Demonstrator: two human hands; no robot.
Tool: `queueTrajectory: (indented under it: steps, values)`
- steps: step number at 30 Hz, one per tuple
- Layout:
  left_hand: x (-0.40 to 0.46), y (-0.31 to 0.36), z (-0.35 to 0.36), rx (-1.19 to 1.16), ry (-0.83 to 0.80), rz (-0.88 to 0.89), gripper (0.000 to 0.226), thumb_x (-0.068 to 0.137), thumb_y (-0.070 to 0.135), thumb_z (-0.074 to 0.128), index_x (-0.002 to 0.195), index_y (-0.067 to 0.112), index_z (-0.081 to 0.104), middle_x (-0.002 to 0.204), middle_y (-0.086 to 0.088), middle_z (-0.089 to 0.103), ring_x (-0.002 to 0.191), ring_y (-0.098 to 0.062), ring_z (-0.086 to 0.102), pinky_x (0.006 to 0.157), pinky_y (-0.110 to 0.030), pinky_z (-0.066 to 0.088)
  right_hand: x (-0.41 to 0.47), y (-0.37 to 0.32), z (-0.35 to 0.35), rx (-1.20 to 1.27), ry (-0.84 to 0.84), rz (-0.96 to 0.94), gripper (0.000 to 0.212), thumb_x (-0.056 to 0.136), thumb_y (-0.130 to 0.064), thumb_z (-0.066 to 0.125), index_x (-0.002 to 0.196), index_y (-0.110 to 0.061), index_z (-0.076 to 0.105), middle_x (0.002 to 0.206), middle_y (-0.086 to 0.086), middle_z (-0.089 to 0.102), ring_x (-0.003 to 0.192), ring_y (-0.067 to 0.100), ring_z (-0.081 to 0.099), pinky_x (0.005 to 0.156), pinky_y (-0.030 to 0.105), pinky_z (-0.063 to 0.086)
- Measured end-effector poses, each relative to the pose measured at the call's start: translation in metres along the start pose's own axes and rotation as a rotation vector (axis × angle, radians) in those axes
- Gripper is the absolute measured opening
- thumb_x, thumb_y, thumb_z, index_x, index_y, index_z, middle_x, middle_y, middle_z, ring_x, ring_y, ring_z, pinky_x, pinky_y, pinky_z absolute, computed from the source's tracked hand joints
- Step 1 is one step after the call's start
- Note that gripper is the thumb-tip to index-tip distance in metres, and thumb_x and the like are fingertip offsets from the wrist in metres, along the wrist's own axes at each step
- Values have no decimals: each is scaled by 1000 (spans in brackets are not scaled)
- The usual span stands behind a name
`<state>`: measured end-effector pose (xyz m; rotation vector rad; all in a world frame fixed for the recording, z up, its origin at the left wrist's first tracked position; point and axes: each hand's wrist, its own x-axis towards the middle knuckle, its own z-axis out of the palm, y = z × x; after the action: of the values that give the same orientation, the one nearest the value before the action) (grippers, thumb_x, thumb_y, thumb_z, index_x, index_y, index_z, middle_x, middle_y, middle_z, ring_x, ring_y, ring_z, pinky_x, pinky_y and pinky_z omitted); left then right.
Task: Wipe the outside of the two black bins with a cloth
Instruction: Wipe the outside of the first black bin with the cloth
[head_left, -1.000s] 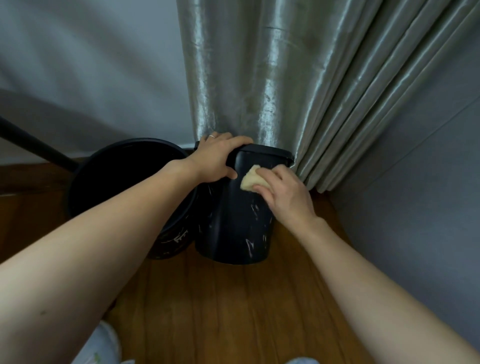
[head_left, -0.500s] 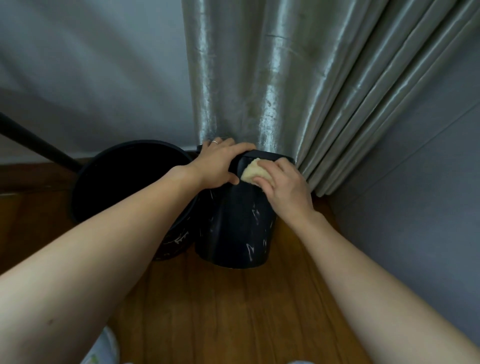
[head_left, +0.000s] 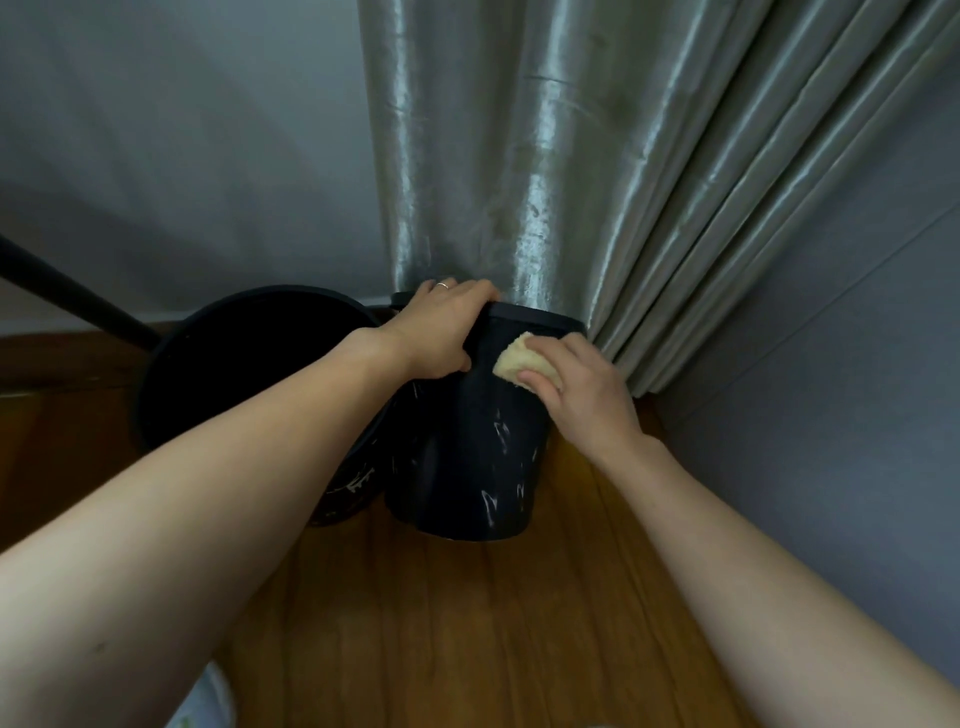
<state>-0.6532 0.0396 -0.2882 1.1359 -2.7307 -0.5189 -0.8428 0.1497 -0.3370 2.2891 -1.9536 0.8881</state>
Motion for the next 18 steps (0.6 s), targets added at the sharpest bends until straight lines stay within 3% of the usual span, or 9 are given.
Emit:
queueTrajectory:
  steps: [2, 6, 13, 18]
  values:
    - [1, 0, -1, -19, -4, 6, 70, 64, 13, 81, 123, 21, 44, 123, -2, 53, 116, -27, 44, 104, -43, 30, -17, -1, 5, 1, -23, -67, 40, 93, -41, 53, 121, -13, 62, 95, 6, 54, 83, 23, 55, 66, 39, 51]
    - [0, -3, 1, 3, -21, 8, 82, 66, 12, 81, 136, 26, 41, 131, -2, 50, 123, -29, 41, 108, -43, 26, -42, 0, 12, -22, -172, -247, 37, 93, -36, 58, 121, -13, 60, 95, 6, 54, 83, 20, 54, 61, 39, 53]
    - [0, -2, 0, 11, -34, 1, 85, 68, 14, 81, 140, 27, 39, 132, -2, 49, 126, -29, 39, 109, -43, 24, 3, 2, 2, -21, -5, -22, 39, 94, -38, 55, 124, -15, 60, 98, 6, 55, 90, 25, 56, 74, 37, 49]
    - [-2, -4, 1, 6, -20, -3, 89, 66, 14, 83, 142, 29, 39, 131, -3, 50, 123, -29, 41, 109, -43, 24, -45, -6, 14, -55, -156, -246, 38, 95, -40, 48, 120, -13, 58, 96, 7, 54, 81, 19, 53, 58, 37, 54]
